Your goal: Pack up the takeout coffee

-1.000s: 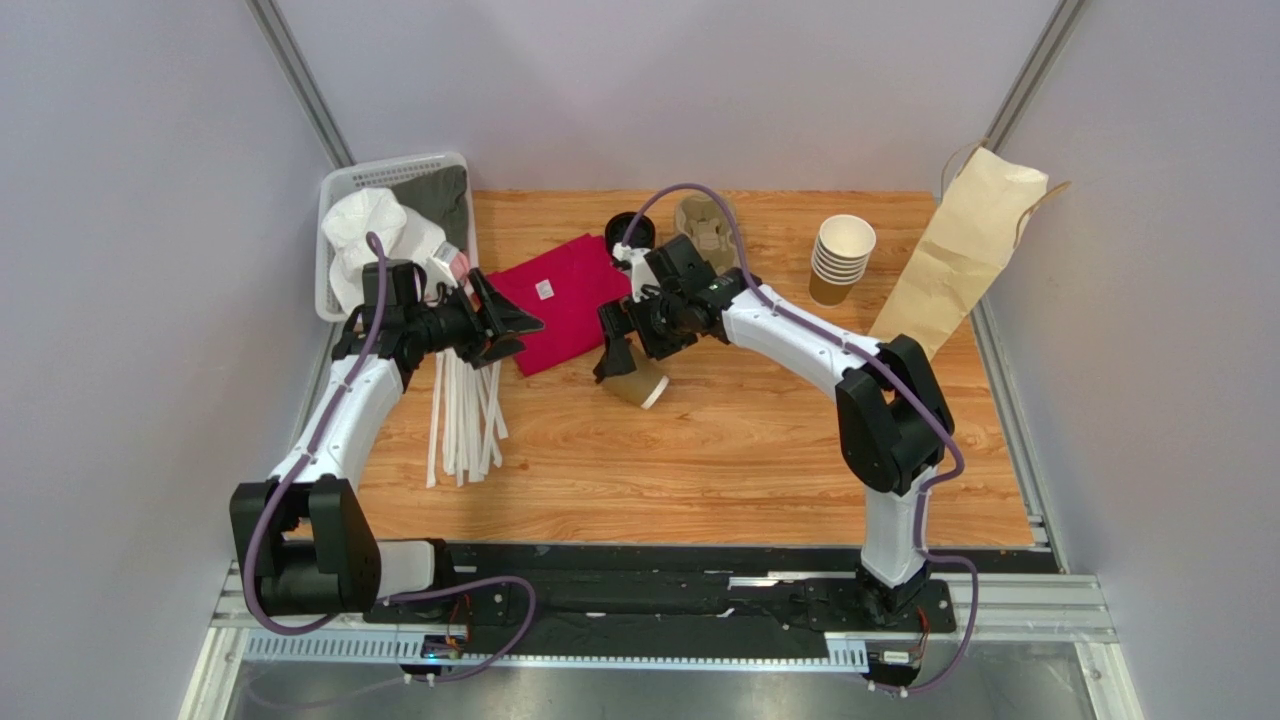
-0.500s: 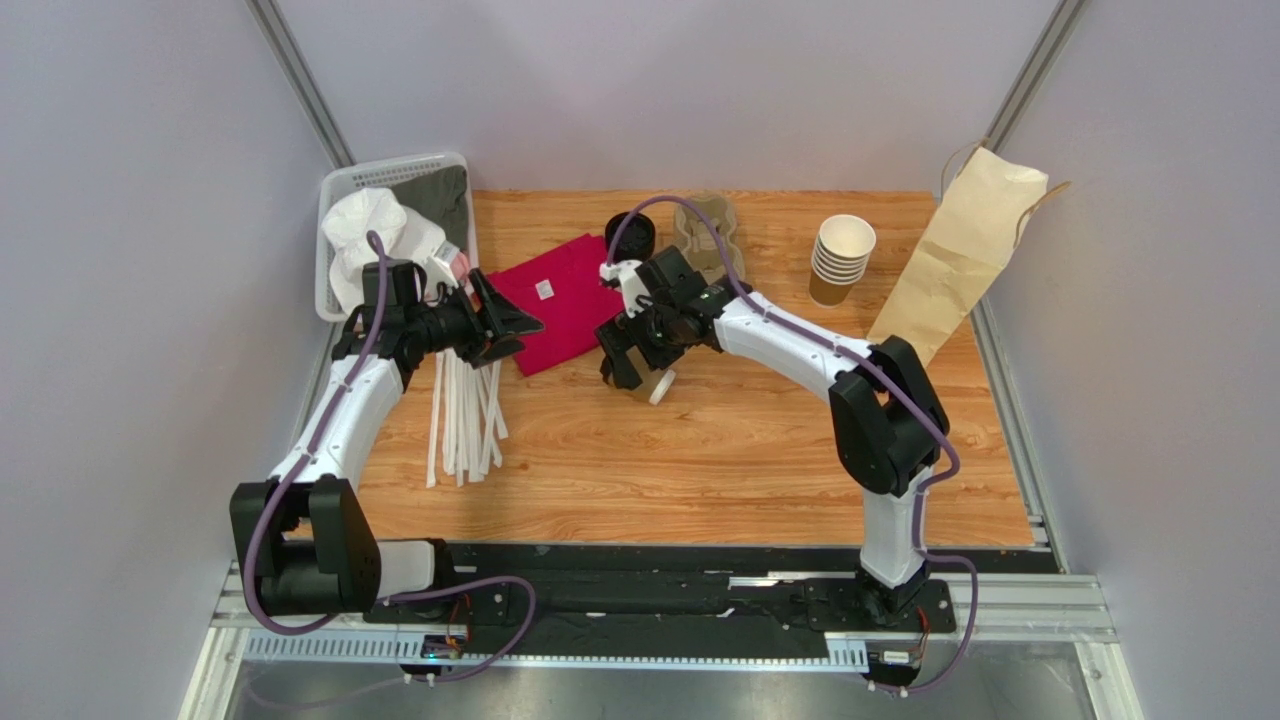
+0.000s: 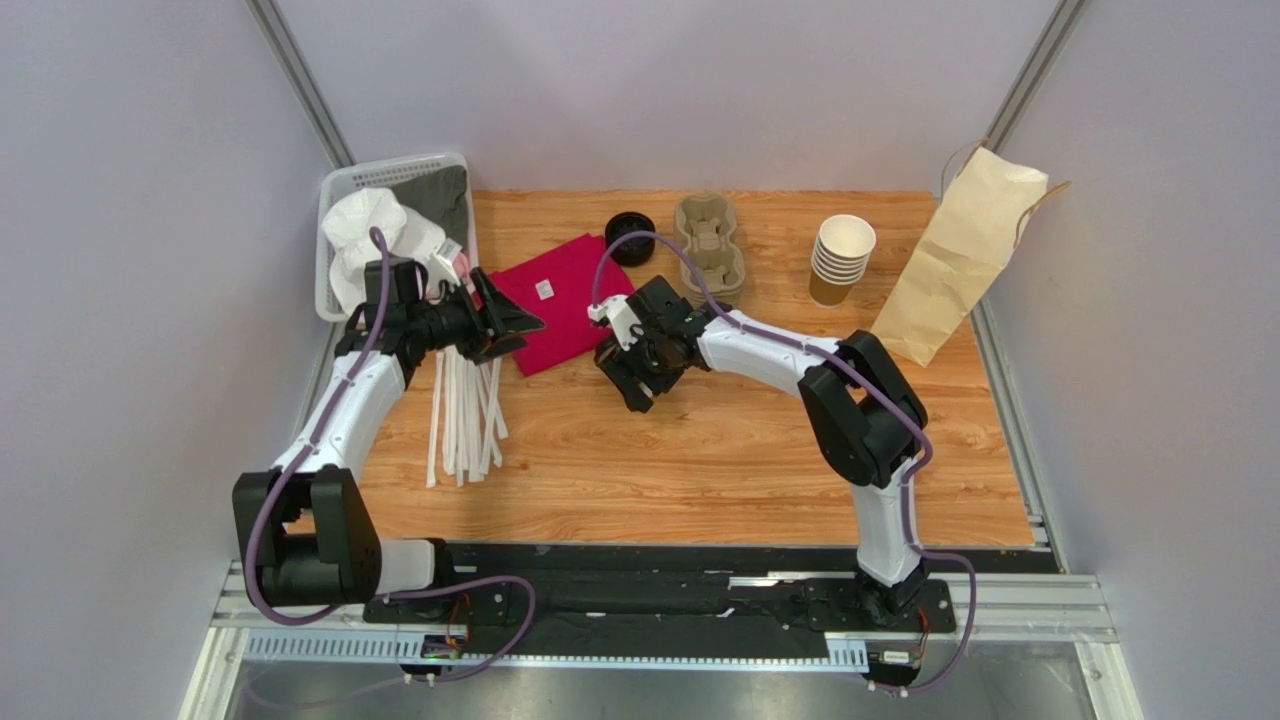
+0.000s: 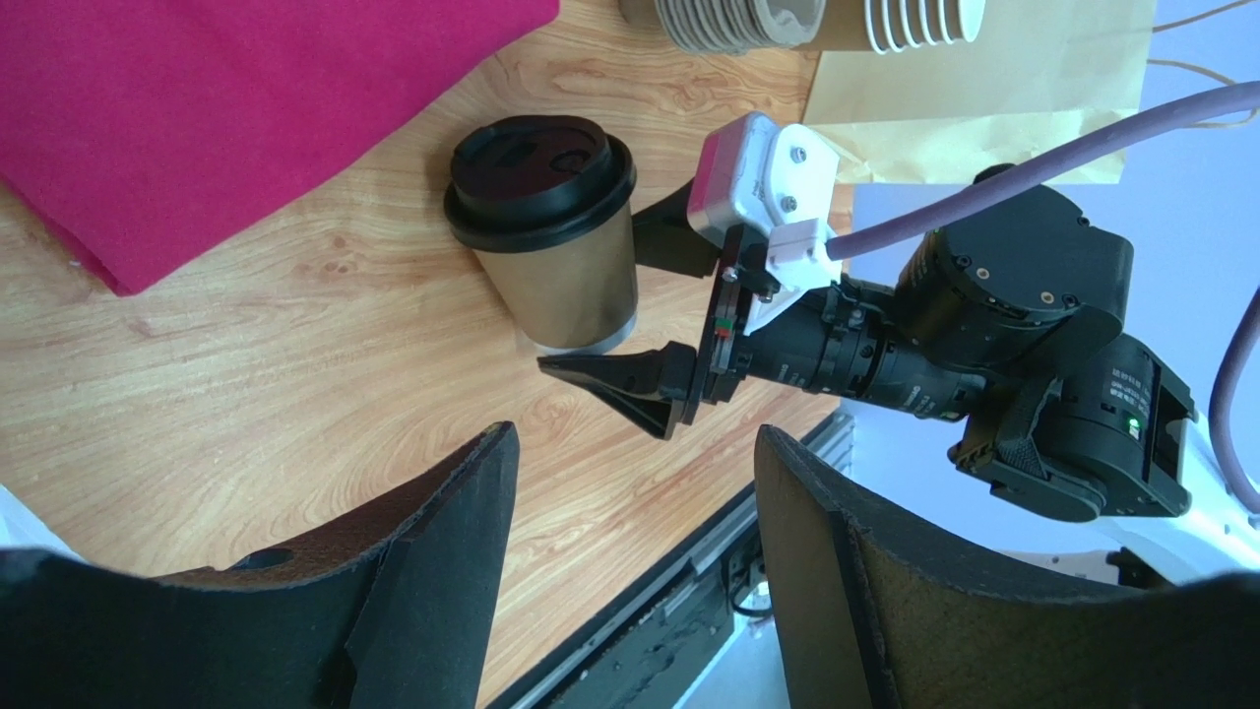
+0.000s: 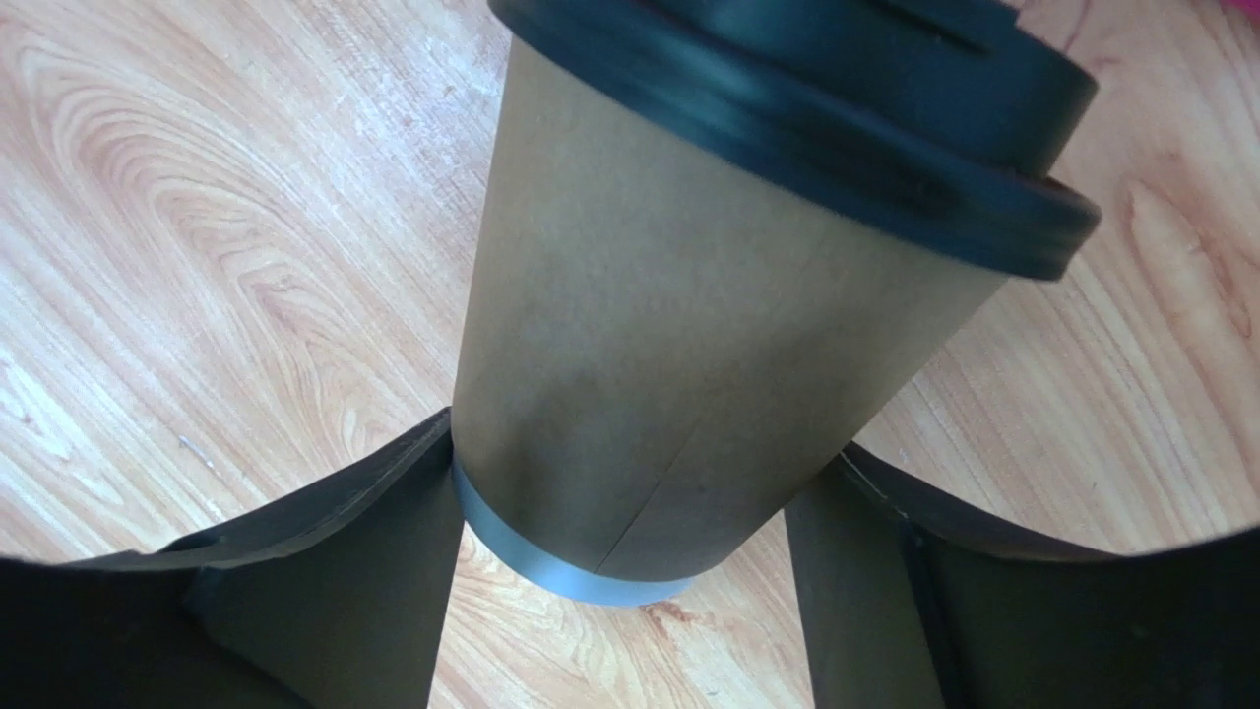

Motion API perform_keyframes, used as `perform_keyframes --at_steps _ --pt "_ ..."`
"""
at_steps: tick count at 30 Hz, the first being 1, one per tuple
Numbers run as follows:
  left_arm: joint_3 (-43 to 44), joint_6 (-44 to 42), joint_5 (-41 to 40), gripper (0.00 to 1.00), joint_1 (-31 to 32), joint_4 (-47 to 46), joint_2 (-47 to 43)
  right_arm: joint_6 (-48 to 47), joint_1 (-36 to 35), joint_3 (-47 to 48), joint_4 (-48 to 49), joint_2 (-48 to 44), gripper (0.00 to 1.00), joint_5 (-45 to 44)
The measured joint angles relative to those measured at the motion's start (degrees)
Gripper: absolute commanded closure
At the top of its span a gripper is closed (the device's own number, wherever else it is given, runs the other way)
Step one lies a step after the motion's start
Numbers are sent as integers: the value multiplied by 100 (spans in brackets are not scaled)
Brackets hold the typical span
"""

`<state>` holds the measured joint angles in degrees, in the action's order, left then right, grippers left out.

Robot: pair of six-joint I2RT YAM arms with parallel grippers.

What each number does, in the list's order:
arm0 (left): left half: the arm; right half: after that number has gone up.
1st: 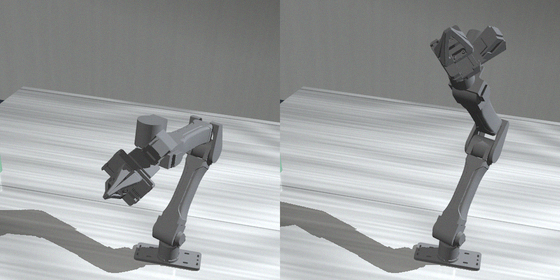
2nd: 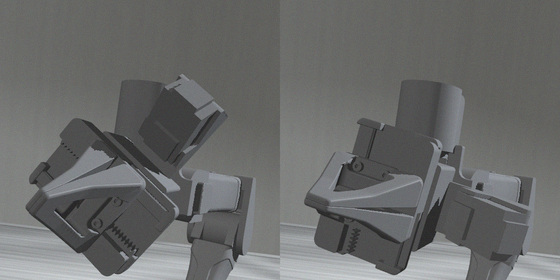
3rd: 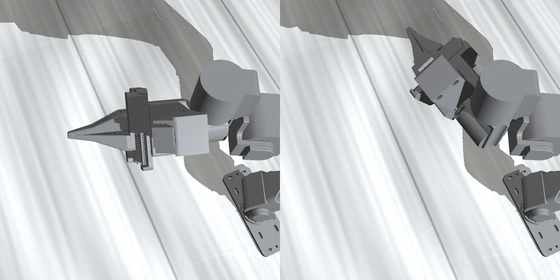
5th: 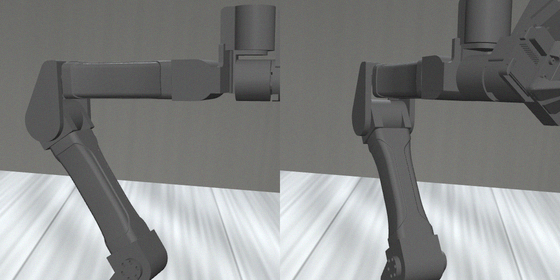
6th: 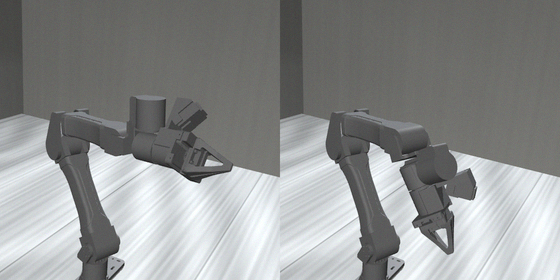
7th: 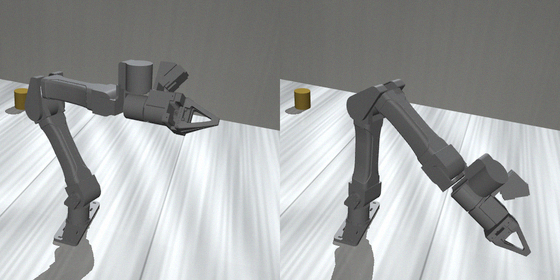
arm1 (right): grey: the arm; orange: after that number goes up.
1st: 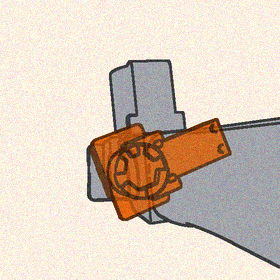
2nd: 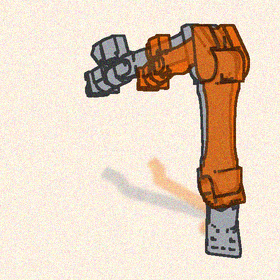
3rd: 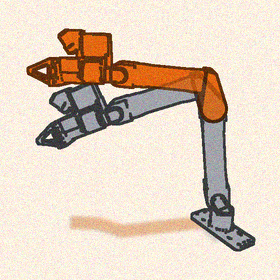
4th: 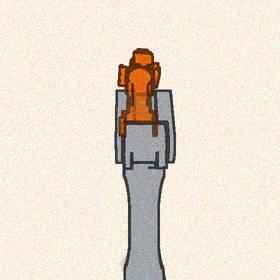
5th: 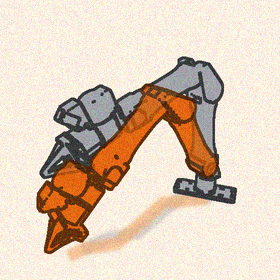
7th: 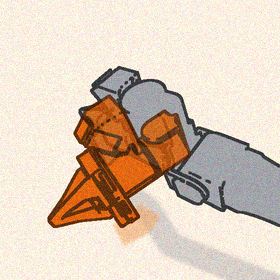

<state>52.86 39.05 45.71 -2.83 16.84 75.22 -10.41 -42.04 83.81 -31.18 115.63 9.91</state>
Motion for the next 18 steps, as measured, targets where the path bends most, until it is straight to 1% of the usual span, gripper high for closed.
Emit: perform_keyframes --at_steps 1,2,3,8,10,13,14,15,16,18 --pt "0 -15 13 32 0 0 0 4 15 -35 74 -22 45 11" --pt "4 -39 39 32 0 2 0 11 28 -83 131 -59 49 39" --pt "13 -61 70 32 0 7 0 26 52 -151 195 -122 51 87" --pt "356 -461 483 30 0 229 2 90 304 -452 254 -782 49 717" --pt "577 -632 693 29 -2 282 0 61 505 -531 295 -1202 46 1027" --pt "831 -728 1014 27 -7 280 -66 -170 820 -706 417 -2031 46 1464" --pt "885 -719 1123 24 -7 251 -122 -280 901 -748 431 -2288 46 1537" --pt "931 -688 1224 7 -7 210 -195 -439 962 -817 476 -2570 44 1628" --pt "990 -671 1294 5 -4 184 -280 -599 981 -898 540 -2844 43 1725" --pt "1176 -664 1381 4 20 195 -481 -883 957 -1211 804 -3397 44 1906"
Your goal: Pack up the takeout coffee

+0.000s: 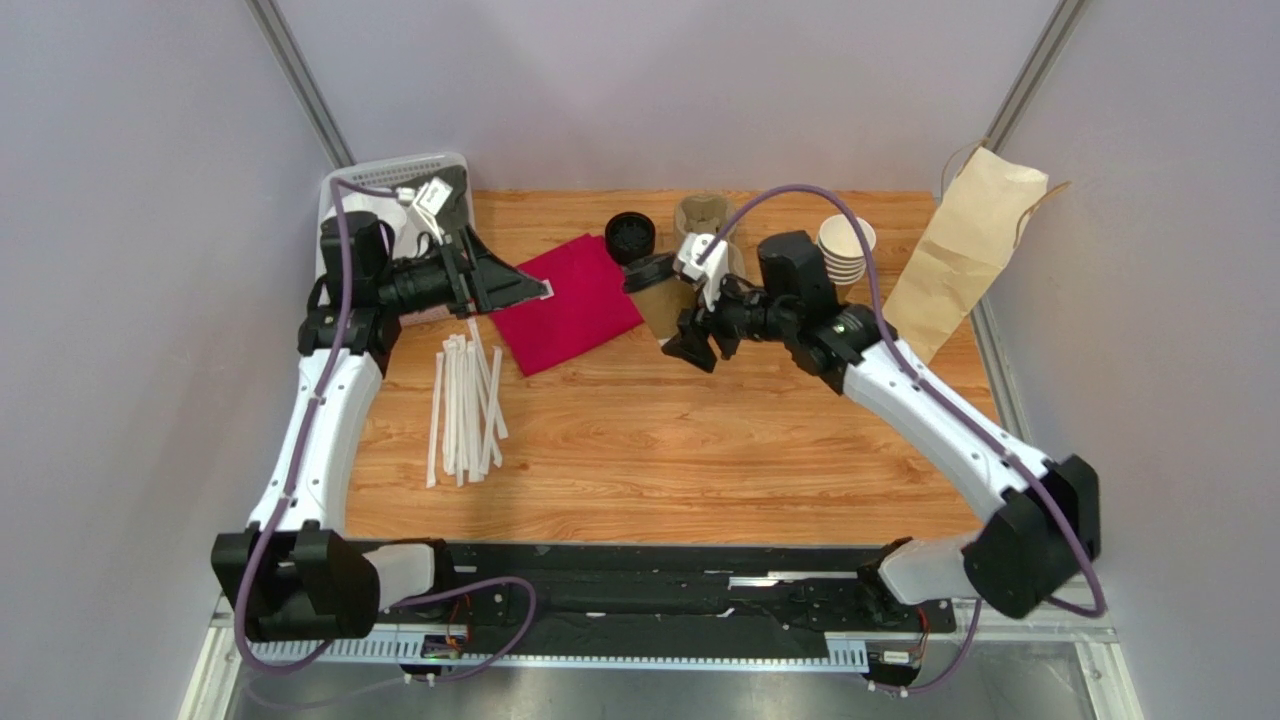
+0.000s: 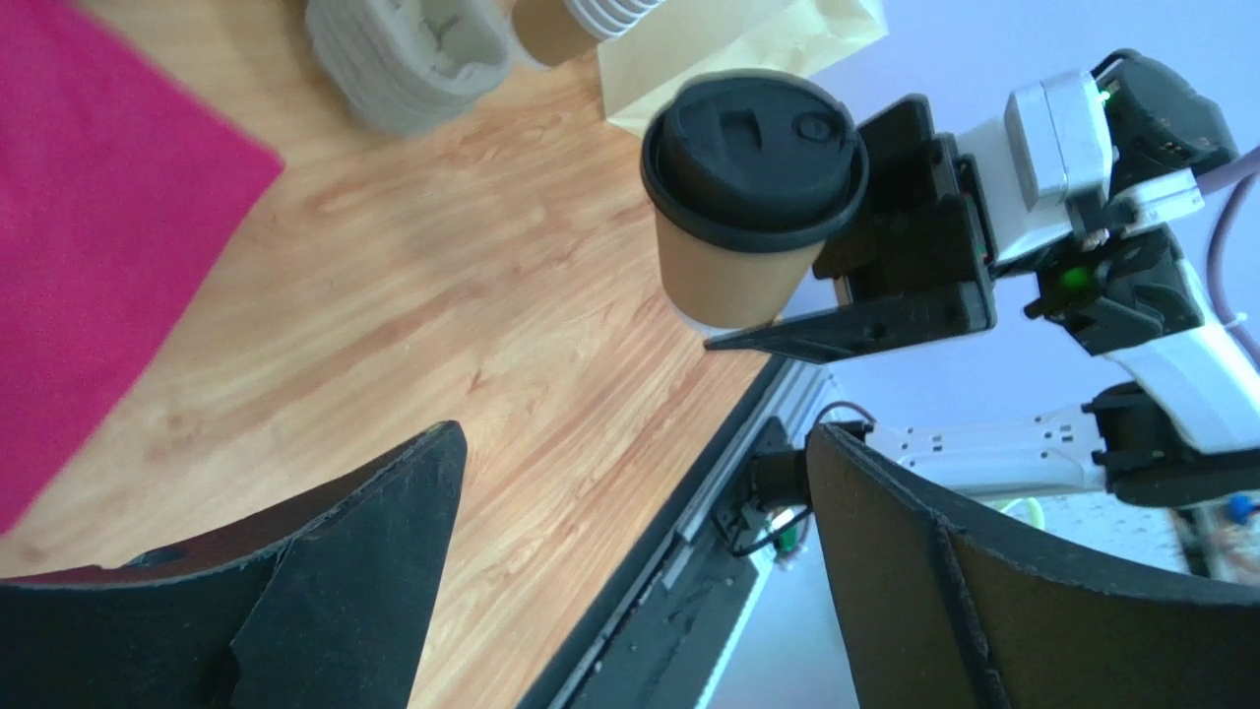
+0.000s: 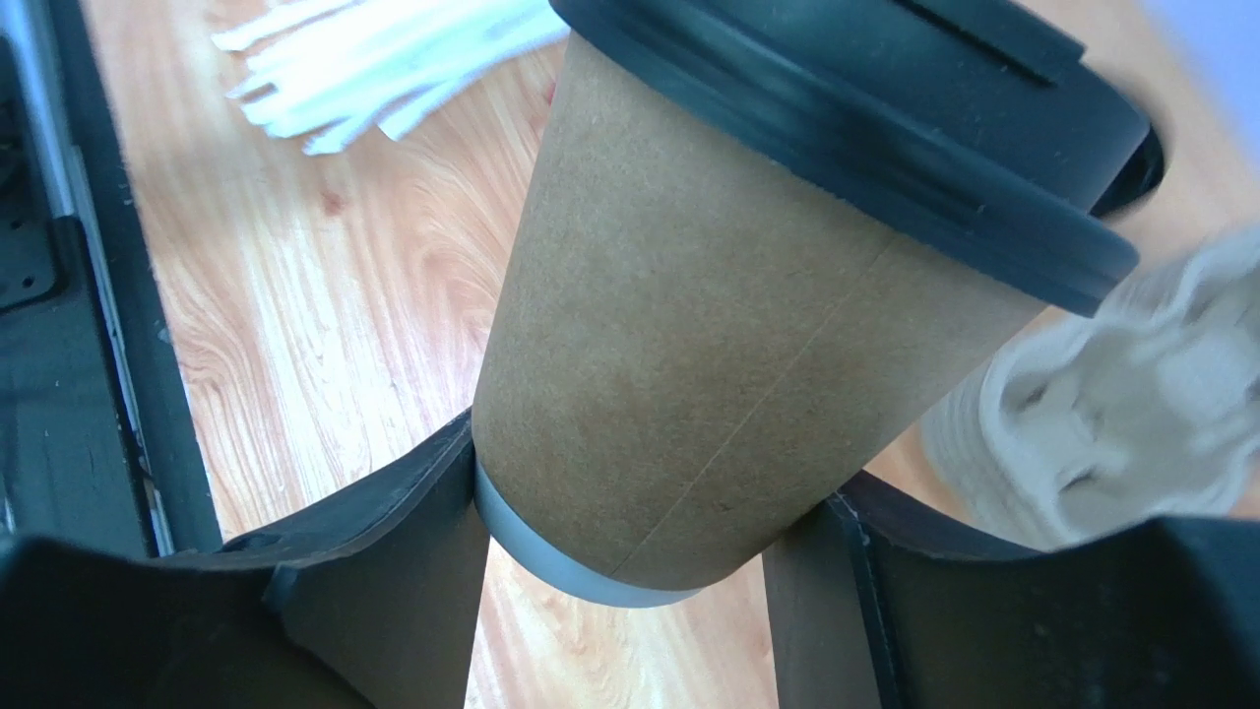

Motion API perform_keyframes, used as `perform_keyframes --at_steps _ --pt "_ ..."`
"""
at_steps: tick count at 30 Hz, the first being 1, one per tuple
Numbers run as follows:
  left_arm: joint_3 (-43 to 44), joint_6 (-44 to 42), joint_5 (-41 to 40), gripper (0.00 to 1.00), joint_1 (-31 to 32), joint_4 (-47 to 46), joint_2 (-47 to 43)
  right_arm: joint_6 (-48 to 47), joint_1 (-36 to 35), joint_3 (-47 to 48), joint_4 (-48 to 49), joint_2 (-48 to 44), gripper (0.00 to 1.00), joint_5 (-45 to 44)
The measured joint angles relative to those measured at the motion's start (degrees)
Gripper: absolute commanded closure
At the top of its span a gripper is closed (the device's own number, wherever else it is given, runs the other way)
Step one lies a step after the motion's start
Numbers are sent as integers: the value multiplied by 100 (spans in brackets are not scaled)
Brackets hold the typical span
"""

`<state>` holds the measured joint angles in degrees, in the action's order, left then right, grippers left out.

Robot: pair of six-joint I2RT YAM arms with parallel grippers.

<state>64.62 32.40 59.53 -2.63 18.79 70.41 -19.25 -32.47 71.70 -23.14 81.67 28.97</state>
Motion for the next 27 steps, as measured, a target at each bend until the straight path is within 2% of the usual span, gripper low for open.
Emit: perform_keyframes --at_steps 6,12,19,27 --pt "796 -555 -76 3 518 278 -767 -682 -219 -1314 920 -1333 45 367" --pt "907 -1012 -256 2 1473 551 -1327 -1104 -551 -1764 1261 -1784 46 317" --pt "1023 -1276 -750 1 2387 953 -848 -1646 -1062 -2002 1314 -2293 46 151" --pt "1025 -1342 -1082 1 2778 1226 -557 -2000 -1198 -2059 1263 -2380 48 44"
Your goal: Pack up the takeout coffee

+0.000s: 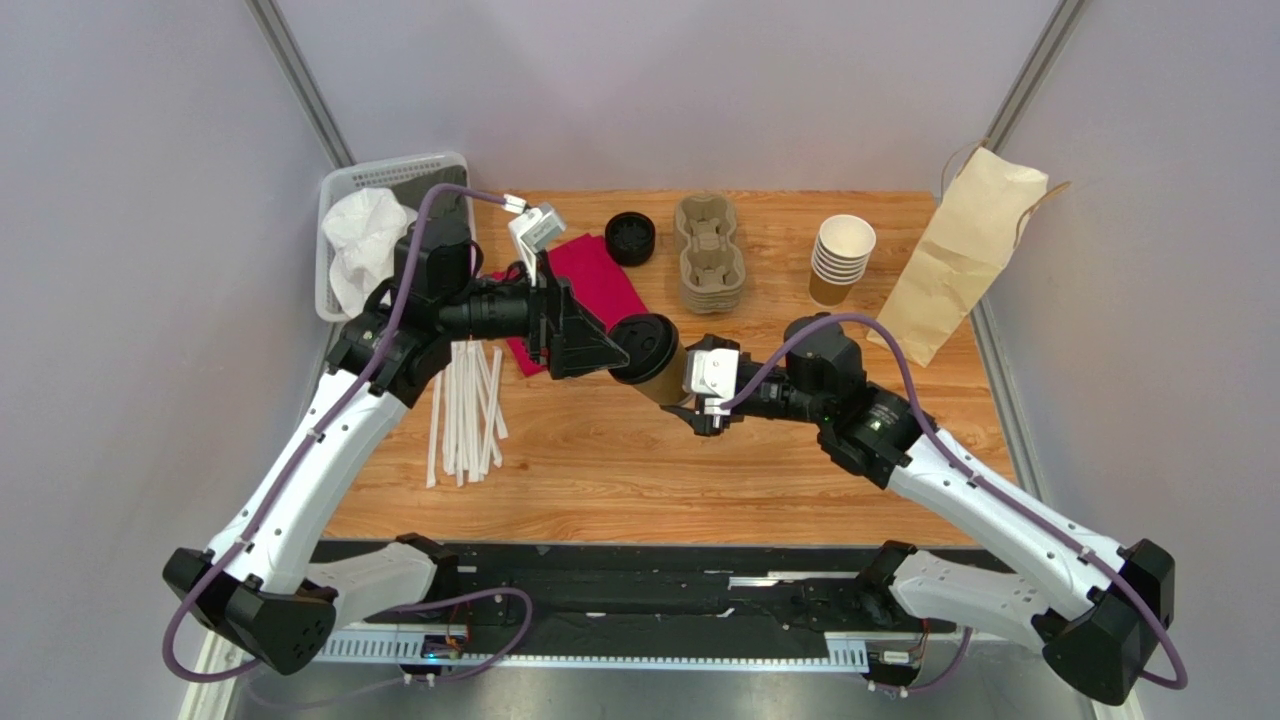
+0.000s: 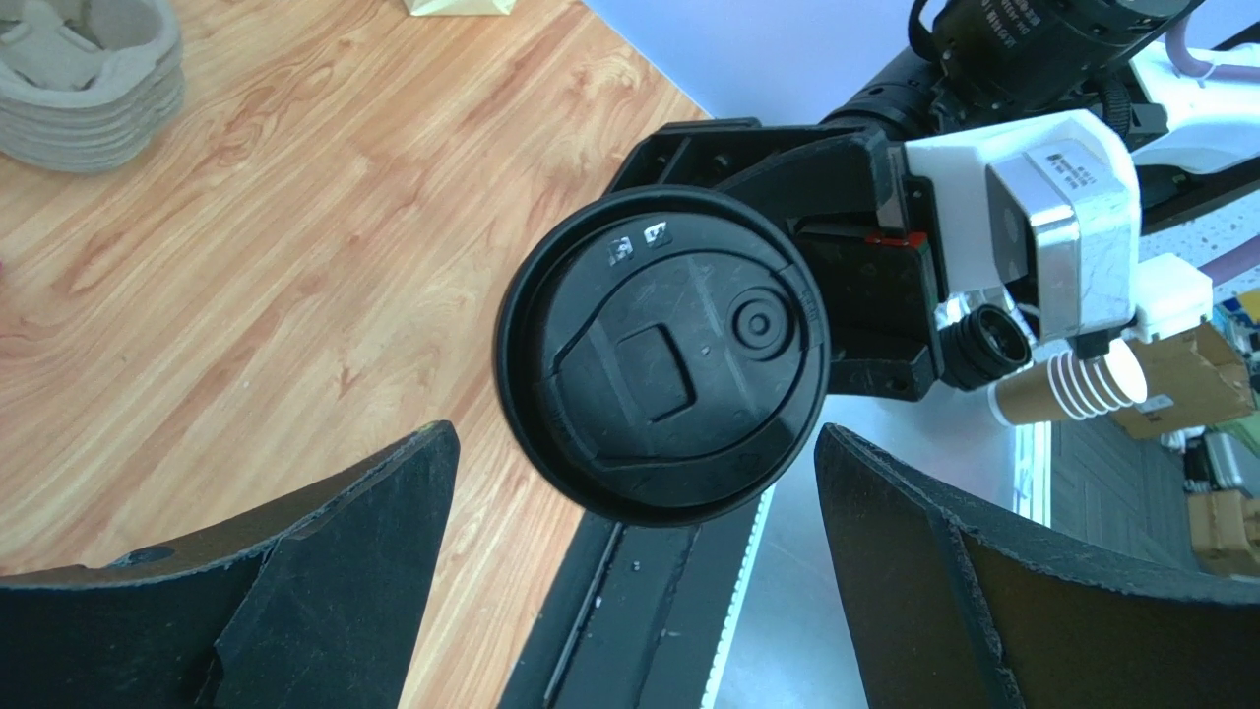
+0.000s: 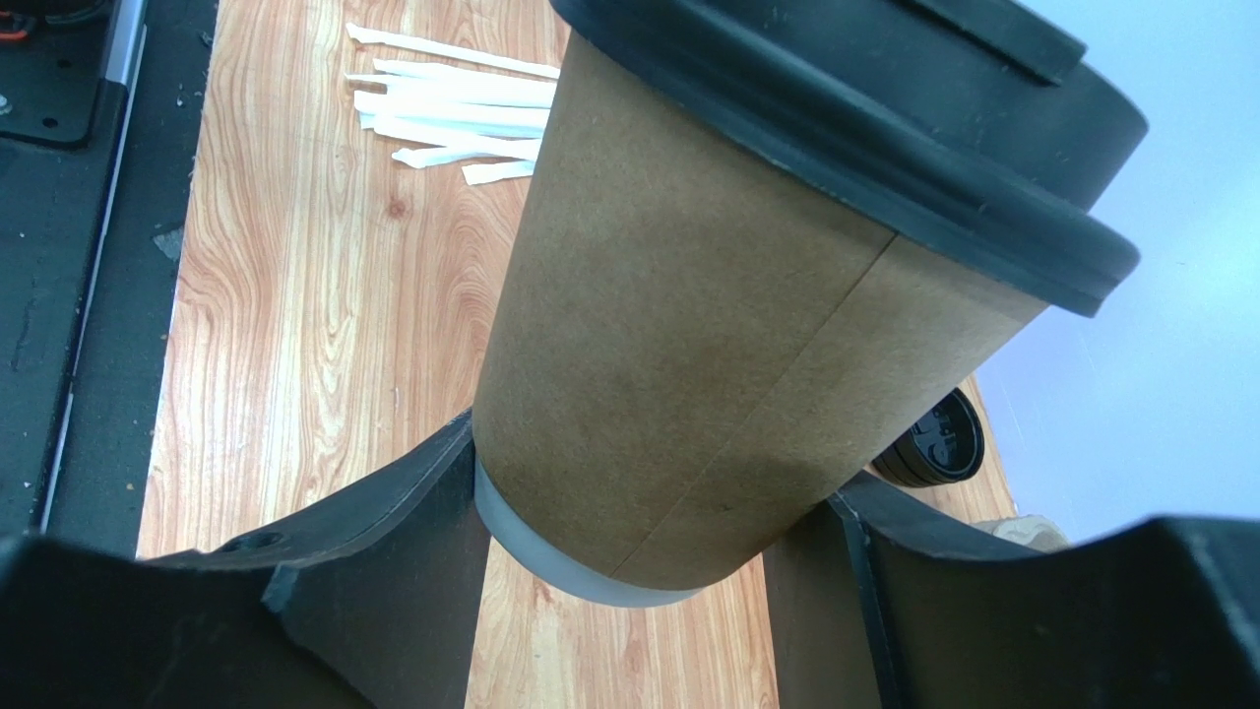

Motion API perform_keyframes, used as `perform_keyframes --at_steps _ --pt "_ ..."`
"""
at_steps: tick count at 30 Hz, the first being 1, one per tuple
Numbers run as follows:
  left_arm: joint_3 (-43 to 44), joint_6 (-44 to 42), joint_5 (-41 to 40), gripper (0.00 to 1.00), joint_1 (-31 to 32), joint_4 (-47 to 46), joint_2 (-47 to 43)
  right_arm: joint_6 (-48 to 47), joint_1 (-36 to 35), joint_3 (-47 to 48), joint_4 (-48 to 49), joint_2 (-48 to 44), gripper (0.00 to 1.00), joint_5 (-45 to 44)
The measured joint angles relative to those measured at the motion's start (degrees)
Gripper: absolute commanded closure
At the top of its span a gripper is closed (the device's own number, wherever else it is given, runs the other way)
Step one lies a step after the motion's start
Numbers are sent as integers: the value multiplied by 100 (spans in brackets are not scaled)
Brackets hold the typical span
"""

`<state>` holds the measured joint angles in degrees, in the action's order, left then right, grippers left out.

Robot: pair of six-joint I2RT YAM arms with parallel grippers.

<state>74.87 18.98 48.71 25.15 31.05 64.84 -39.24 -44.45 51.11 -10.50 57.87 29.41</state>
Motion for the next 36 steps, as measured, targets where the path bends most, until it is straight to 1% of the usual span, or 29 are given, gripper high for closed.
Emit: perform_keyframes --at_steps 7,9,12,18,22,26,30,33,36 --pt "125 0 -83 1 188 20 87 -129 -90 -9 -17 50 50 -94" --pt "179 -4 -114 2 214 37 140 -146 -109 -9 -31 79 50 -122" --pt "280 -17 -192 7 282 120 223 -164 -131 -9 -109 109 51 -184" --pt "363 -190 -579 15 481 356 315 -184 -162 9 -282 221 51 -258" --pt "367 -293 -756 16 527 492 396 -184 -166 44 -367 313 51 -315" --pt "367 -382 -894 14 586 581 455 -181 -168 105 -492 393 51 -350" --pt "367 -457 -988 18 651 654 483 -179 -192 146 -586 431 51 -382" --pt "367 -509 -1032 18 688 686 520 -179 -203 157 -645 431 50 -402" --pt "367 -544 -1032 22 708 688 584 -179 -227 157 -695 431 50 -448"
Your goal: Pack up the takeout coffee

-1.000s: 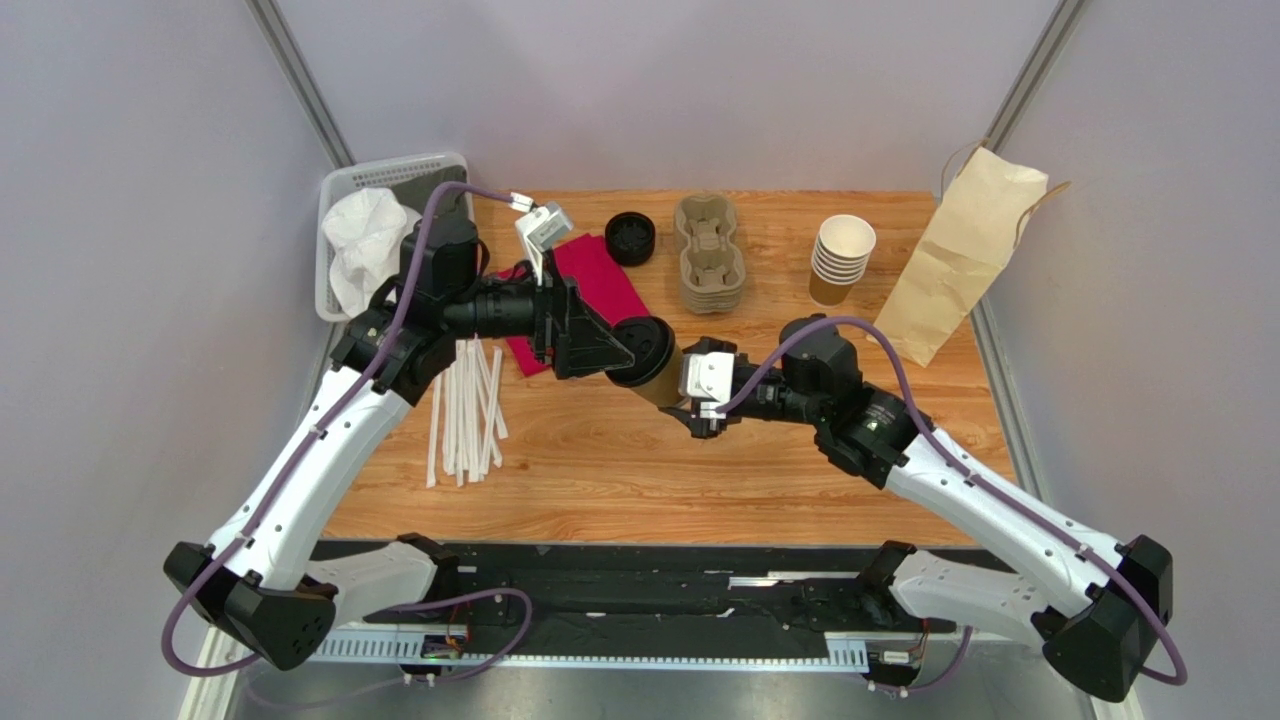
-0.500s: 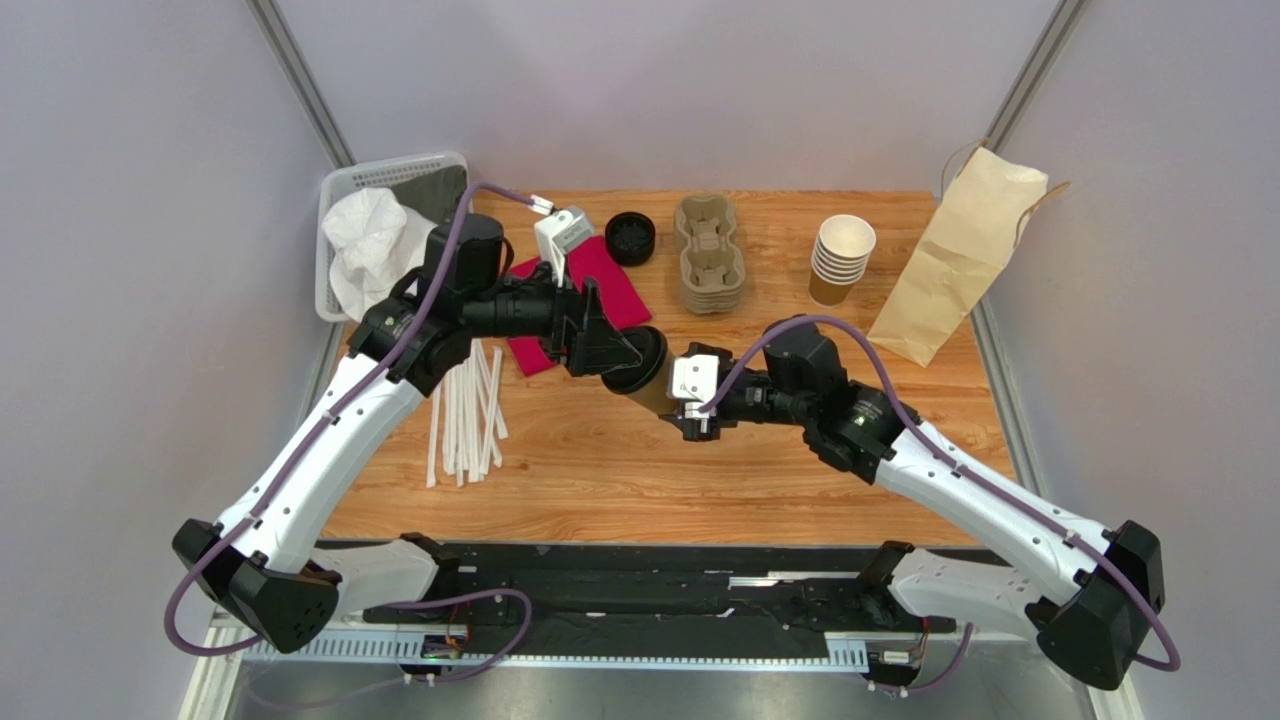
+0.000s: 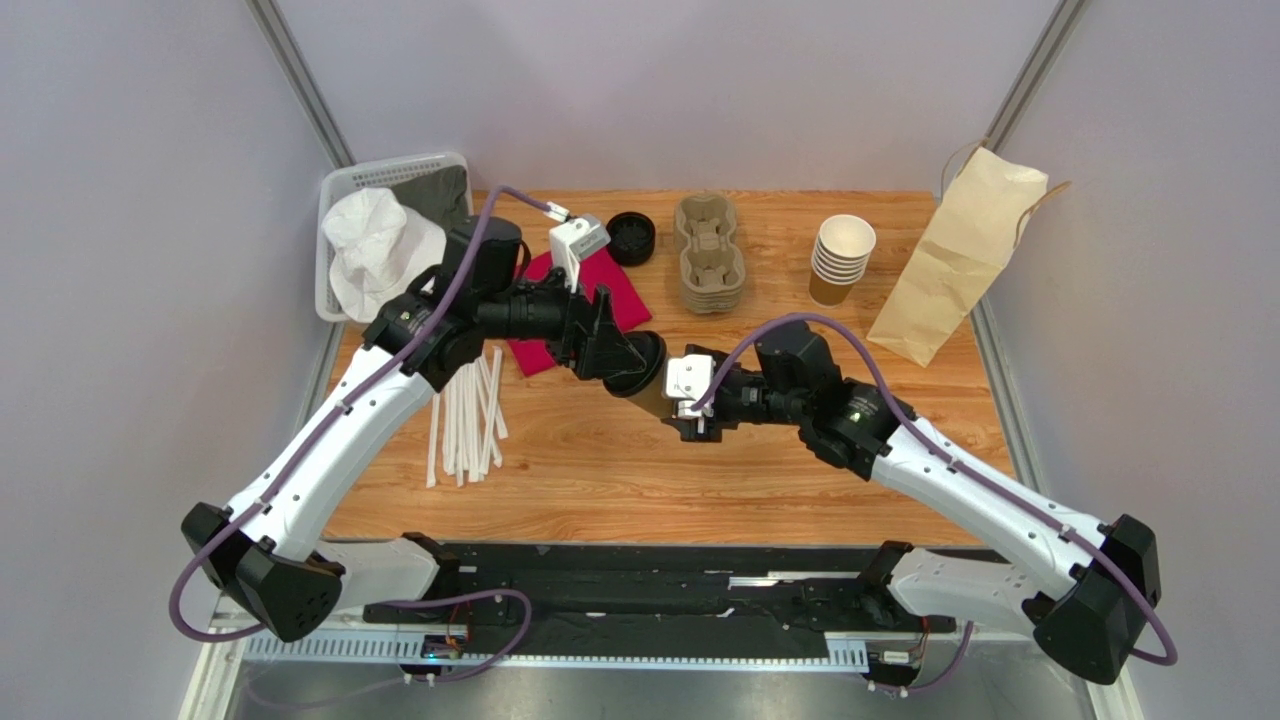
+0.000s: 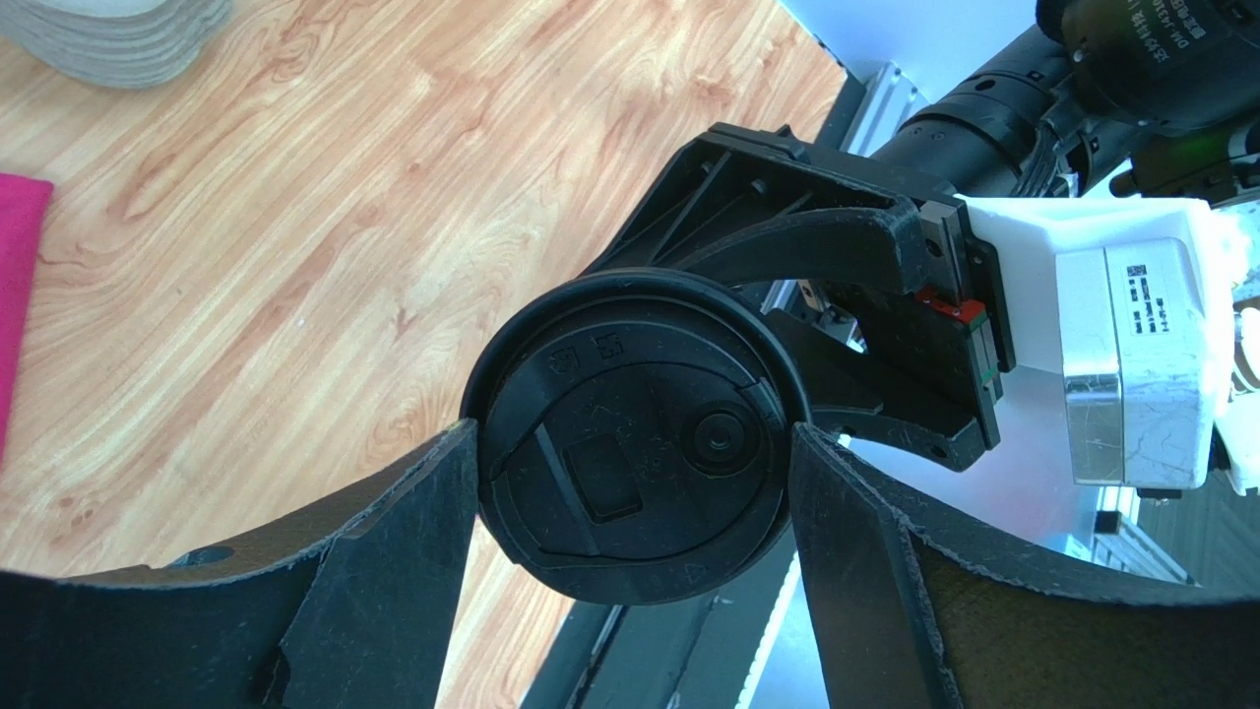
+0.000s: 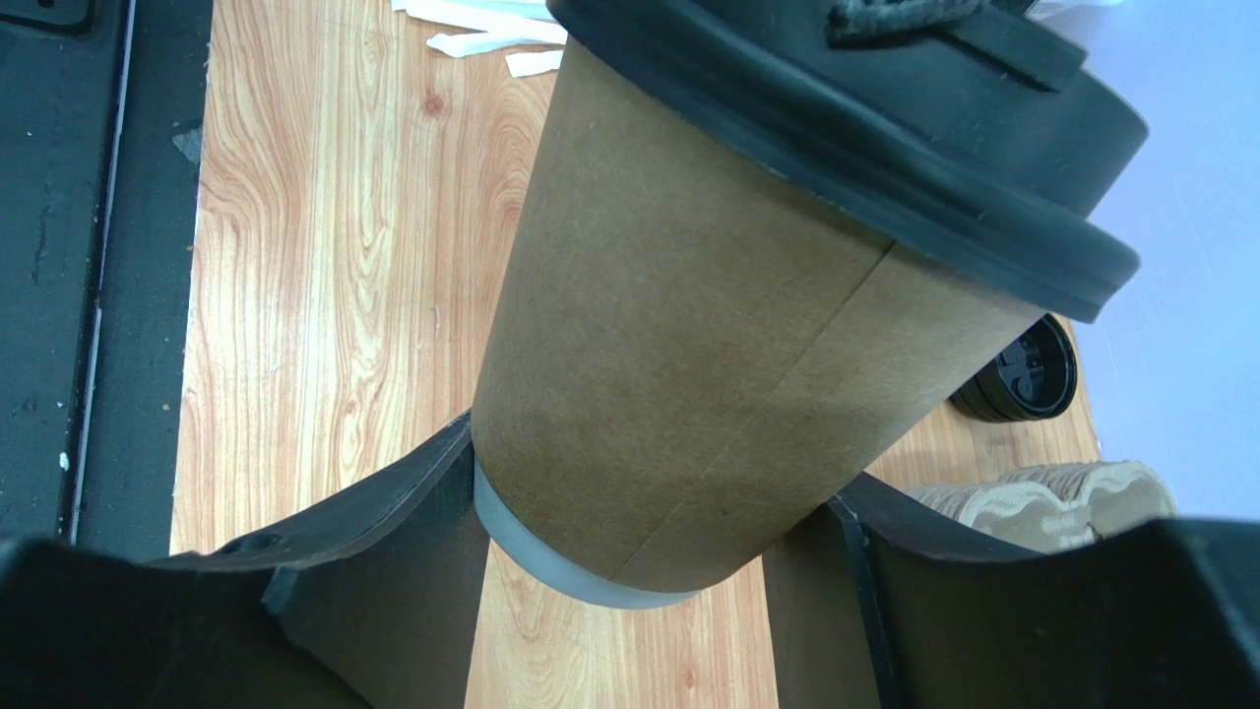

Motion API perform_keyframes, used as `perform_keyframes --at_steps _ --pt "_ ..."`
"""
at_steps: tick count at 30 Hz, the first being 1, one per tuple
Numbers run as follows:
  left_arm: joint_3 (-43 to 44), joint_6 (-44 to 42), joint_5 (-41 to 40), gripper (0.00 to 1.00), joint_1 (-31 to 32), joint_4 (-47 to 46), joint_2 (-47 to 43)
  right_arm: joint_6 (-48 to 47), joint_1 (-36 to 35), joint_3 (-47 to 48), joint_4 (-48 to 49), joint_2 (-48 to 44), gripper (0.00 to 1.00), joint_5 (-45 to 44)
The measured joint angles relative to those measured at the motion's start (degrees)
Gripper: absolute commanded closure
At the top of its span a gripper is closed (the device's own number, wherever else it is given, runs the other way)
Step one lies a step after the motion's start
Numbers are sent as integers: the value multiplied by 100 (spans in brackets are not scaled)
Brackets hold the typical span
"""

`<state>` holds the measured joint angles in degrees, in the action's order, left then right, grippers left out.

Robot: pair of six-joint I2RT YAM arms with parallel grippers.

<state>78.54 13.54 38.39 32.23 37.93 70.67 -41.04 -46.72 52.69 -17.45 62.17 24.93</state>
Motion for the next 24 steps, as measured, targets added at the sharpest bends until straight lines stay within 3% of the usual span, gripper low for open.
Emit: perform_keyframes --at_steps 7,15,24 --pt "7 -79 39 46 4 50 114 0 -11 0 -105 42 40 -90" --pt "7 -87 48 64 33 111 131 26 -37 0 -81 48 2 -249" --pt "48 -271 -138 67 -166 407 240 48 -42 0 72 48 0 -474"
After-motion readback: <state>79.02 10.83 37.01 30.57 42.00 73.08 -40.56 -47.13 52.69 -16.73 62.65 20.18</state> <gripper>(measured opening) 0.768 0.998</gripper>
